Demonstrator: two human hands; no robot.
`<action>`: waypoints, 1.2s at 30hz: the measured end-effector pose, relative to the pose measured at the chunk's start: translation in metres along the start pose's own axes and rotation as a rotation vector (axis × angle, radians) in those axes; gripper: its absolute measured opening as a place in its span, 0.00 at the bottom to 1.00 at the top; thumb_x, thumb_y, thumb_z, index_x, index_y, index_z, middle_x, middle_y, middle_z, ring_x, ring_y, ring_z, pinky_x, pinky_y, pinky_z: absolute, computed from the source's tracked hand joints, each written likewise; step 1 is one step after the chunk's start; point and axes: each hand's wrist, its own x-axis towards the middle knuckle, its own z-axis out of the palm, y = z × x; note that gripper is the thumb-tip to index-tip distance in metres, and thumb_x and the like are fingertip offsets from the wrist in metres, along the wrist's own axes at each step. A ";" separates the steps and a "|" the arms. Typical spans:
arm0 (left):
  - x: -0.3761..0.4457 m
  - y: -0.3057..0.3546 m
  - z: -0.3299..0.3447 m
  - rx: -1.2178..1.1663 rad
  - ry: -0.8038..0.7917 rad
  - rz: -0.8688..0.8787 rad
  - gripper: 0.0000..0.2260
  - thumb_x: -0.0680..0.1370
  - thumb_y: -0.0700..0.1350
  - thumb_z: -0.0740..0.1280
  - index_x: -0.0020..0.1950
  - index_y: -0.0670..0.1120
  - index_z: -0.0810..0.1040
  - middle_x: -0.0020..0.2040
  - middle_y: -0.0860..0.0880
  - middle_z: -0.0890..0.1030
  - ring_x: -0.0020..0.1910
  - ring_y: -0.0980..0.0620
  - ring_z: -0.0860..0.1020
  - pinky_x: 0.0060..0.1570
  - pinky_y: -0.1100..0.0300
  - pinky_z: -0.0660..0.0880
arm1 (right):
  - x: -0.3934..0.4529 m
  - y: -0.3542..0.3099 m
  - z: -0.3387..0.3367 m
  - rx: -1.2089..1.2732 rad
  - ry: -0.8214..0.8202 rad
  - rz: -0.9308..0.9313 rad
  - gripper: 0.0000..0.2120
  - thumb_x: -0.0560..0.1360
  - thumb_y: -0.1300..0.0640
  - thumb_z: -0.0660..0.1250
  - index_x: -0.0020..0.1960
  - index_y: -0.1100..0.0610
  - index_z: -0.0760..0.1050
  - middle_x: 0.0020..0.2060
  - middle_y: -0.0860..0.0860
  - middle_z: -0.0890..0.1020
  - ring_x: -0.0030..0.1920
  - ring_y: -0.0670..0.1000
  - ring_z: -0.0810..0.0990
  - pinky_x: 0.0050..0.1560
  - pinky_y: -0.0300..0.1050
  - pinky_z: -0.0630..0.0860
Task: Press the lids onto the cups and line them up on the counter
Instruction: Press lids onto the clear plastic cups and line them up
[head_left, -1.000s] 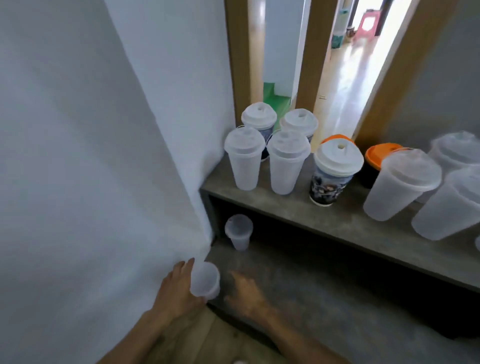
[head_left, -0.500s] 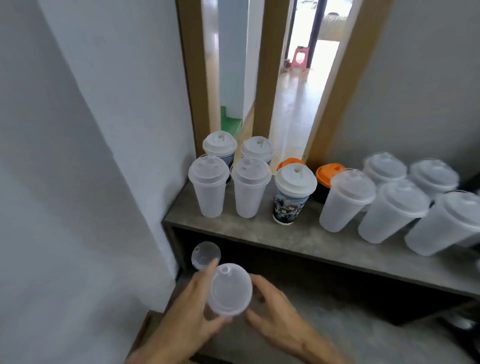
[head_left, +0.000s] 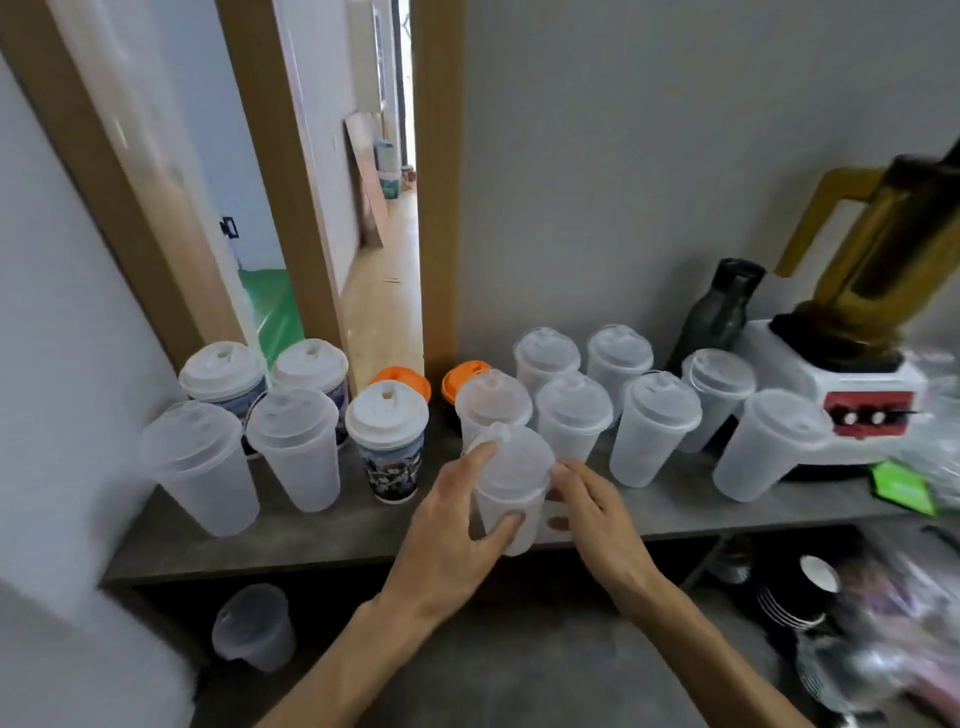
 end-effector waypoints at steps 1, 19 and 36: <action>0.002 -0.002 0.004 0.006 -0.001 0.001 0.33 0.75 0.57 0.72 0.74 0.67 0.57 0.70 0.66 0.64 0.68 0.73 0.60 0.61 0.80 0.58 | 0.004 0.005 0.000 0.010 0.019 0.024 0.13 0.84 0.49 0.56 0.56 0.49 0.79 0.50 0.41 0.85 0.53 0.42 0.82 0.49 0.39 0.79; 0.014 -0.014 0.008 -0.107 -0.087 0.038 0.30 0.71 0.56 0.76 0.67 0.66 0.62 0.64 0.69 0.66 0.68 0.64 0.67 0.60 0.77 0.65 | 0.020 0.003 -0.024 -0.032 -0.066 -0.085 0.19 0.83 0.62 0.58 0.67 0.47 0.79 0.57 0.37 0.83 0.58 0.37 0.79 0.51 0.34 0.77; 0.007 0.002 0.010 -0.274 -0.140 -0.123 0.27 0.76 0.55 0.65 0.73 0.63 0.58 0.72 0.59 0.62 0.69 0.67 0.62 0.67 0.62 0.66 | -0.001 0.023 0.011 0.283 -0.003 0.000 0.22 0.79 0.52 0.68 0.71 0.40 0.71 0.57 0.32 0.81 0.60 0.35 0.78 0.56 0.39 0.75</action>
